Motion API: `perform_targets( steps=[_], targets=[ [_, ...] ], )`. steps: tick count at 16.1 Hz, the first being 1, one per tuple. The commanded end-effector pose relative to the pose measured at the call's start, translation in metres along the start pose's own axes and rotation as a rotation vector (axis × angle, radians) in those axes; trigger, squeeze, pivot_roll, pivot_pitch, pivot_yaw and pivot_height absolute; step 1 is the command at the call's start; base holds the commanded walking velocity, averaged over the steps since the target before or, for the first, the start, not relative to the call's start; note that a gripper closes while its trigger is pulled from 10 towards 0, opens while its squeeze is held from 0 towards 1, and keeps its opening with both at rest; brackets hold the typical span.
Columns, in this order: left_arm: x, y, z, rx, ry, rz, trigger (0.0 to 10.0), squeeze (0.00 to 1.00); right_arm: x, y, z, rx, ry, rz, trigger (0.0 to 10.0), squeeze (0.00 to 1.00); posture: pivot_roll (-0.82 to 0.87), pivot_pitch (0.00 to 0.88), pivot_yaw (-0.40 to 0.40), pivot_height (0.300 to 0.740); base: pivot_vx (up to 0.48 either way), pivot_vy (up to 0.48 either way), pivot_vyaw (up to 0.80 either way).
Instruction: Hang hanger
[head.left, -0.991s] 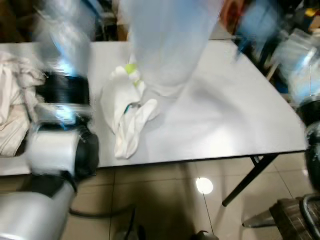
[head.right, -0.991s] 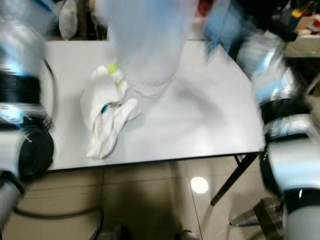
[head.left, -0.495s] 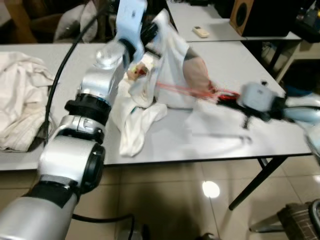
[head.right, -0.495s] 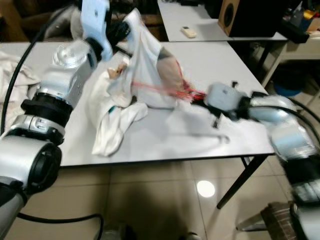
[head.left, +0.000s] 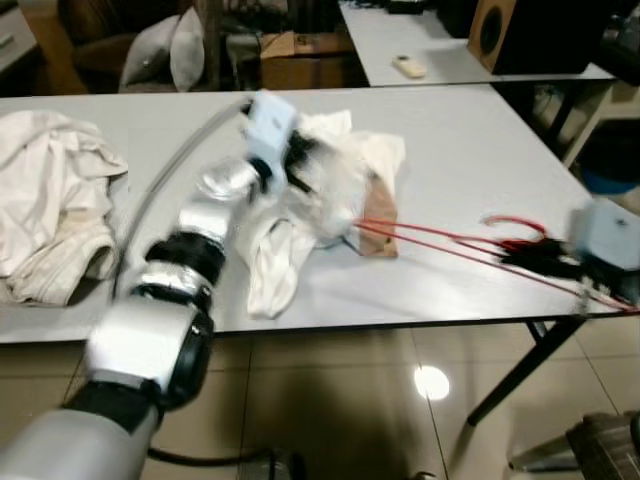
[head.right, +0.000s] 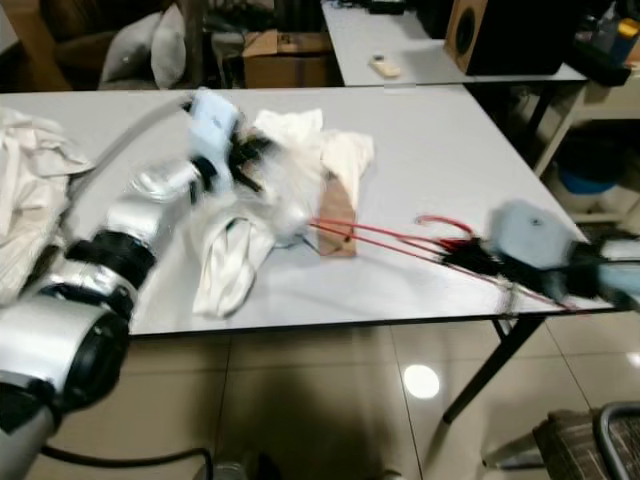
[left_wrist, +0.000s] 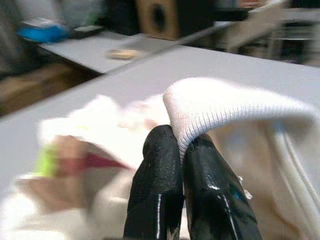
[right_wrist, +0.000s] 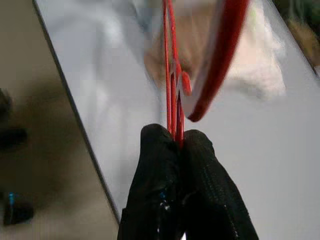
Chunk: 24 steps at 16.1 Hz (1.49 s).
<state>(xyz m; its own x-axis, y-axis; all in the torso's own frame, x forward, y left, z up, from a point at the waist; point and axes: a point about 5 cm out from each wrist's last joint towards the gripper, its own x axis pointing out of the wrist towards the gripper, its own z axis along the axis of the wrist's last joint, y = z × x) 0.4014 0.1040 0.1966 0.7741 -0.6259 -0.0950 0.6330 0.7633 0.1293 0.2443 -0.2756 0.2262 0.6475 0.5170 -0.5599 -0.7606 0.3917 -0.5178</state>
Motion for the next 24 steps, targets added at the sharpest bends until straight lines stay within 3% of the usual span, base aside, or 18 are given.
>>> perform_targets(
  steps=[1, 2, 3, 4, 7, 9, 10, 11, 12, 13, 14, 17, 19, 20, 21, 22, 23, 24],
  targets=[
    [-0.002, 0.0, 0.009, -0.024, -0.048, -0.05, 10.0, 0.0, -0.012, -0.008, -0.007, -0.02, 0.089, -0.084, 10.0, 0.0, -0.01, 0.0, 0.096, 0.723, 0.0, 0.0, 0.0],
    [-0.005, -0.001, 0.014, -0.06, -0.104, -0.088, 10.0, 0.0, -0.019, -0.009, -0.013, 0.01, 0.117, -0.132, 10.0, 0.0, -0.02, 0.0, 0.098, 0.723, 0.0, 0.0, 0.0],
    [-0.009, -0.001, 0.017, -0.079, -0.139, -0.122, 10.0, 0.62, -0.025, -0.011, -0.016, 0.033, 0.135, -0.186, 10.0, 0.0, -0.01, 0.0, 0.098, 0.723, 0.0, 0.0, 0.0],
    [-0.012, -0.003, 0.019, -0.084, -0.161, -0.151, 10.0, 1.0, -0.029, -0.015, -0.021, 0.044, 0.182, -0.259, 10.0, 0.0, -0.01, 0.0, 0.098, 0.723, 0.0, 0.0, 0.0],
    [-0.02, -0.005, 0.033, -0.129, -0.263, -0.203, 10.0, 1.0, -0.029, -0.024, -0.025, 0.081, 0.206, -0.447, 10.0, 0.0, 0.0, 0.0, 0.103, 0.723, 0.0, 0.0, 0.0],
    [-0.023, -0.021, 0.024, -0.012, -0.166, -0.316, 10.0, 1.0, -0.027, -0.026, -0.024, 0.121, 0.157, -0.53, 10.0, 0.0, 0.01, 0.0, 0.085, 0.723, 0.0, 0.0, 0.0],
    [-0.031, -0.05, -0.019, 0.191, 0.147, -0.498, 10.0, 1.0, -0.019, -0.026, -0.013, 0.173, 0.073, -0.621, 10.0, 0.0, -0.01, 0.0, 0.091, 0.723, 0.0, 0.0, 0.0],
    [-0.031, -0.05, -0.019, 0.191, 0.147, -0.498, 10.0, 1.0, -0.019, -0.026, -0.013, 0.173, 0.073, -0.621, 10.0, 0.0, -0.01, 0.0, 0.091, 0.723, 0.0, 0.0, 0.0],
    [-0.038, -0.055, -0.031, 0.236, 0.252, -0.545, 10.0, 1.0, -0.015, -0.027, -0.008, 0.193, 0.033, -0.679, 10.0, 0.0, -0.01, 0.0, 0.092, 0.723, 0.0, 0.0, 0.0],
    [-0.041, -0.057, -0.032, 0.238, 0.268, -0.555, 10.0, 1.0, -0.015, -0.027, -0.007, 0.203, 0.024, -0.71, 10.0, 0.0, 0.0, 0.0, 0.096, 0.723, 0.0, 0.0, 0.0],
    [-0.049, -0.056, -0.027, 0.239, 0.281, -0.585, 10.0, 1.0, -0.013, -0.028, -0.008, 0.293, -0.023, -0.764, 10.0, 0.0, 0.01, 0.0, 0.096, 0.723, 0.0, 0.0, 0.0],
    [-0.074, -0.042, -0.022, 0.342, 0.359, -0.638, 10.0, 1.0, -0.001, -0.024, 0.001, 0.387, -0.102, -0.762, 10.0, 0.0, -0.01, 0.0, 0.087, 0.723, 0.0, 0.0, 0.0],
    [-0.09, -0.032, -0.013, 0.298, 0.352, -0.637, 10.0, 1.0, 0.009, -0.021, 0.015, 0.424, -0.182, -0.752, 10.0, 0.0, 0.0, 0.0, 0.094, 0.723, 0.0, 0.0, 0.0],
    [-0.1, -0.022, 0.002, 0.153, 0.193, -0.544, 10.0, 1.0, 0.016, -0.017, 0.027, 0.513, -0.296, -0.738, 10.0, 0.0, 0.0, 0.0, 0.098, 0.723, 0.0, 0.0, 0.0],
    [-0.1, -0.022, 0.002, 0.153, 0.193, -0.544, 10.0, 1.0, 0.016, -0.017, 0.027, 0.513, -0.296, -0.738, 10.0, 0.0, 0.0, 0.0, 0.098, 0.723, 0.0, 0.0, 0.0],
    [-0.104, -0.013, 0.009, 0.08, 0.048, -0.374, 10.0, 0.62, 0.021, -0.014, 0.037, 0.565, -0.354, -0.748, 10.0, 0.0, 0.0, 0.0, 0.081, 0.723, 0.0, 0.0, 0.0],
    [-0.105, -0.01, 0.009, 0.059, 0.011, -0.29, 10.0, 0.34, 0.024, -0.013, 0.04, 0.576, -0.363, -0.763, 10.0, 0.0, 0.0, 0.0, 0.076, 0.723, 0.0, 0.0, 0.0],
    [-0.107, -0.007, 0.003, 0.062, -0.048, -0.112, 10.0, 0.0, 0.032, -0.008, 0.05, 0.604, -0.384, -0.797, 10.0, 0.0, 0.0, 0.0, 0.067, 0.723, 0.0, 0.0, 0.0]
  ],
)
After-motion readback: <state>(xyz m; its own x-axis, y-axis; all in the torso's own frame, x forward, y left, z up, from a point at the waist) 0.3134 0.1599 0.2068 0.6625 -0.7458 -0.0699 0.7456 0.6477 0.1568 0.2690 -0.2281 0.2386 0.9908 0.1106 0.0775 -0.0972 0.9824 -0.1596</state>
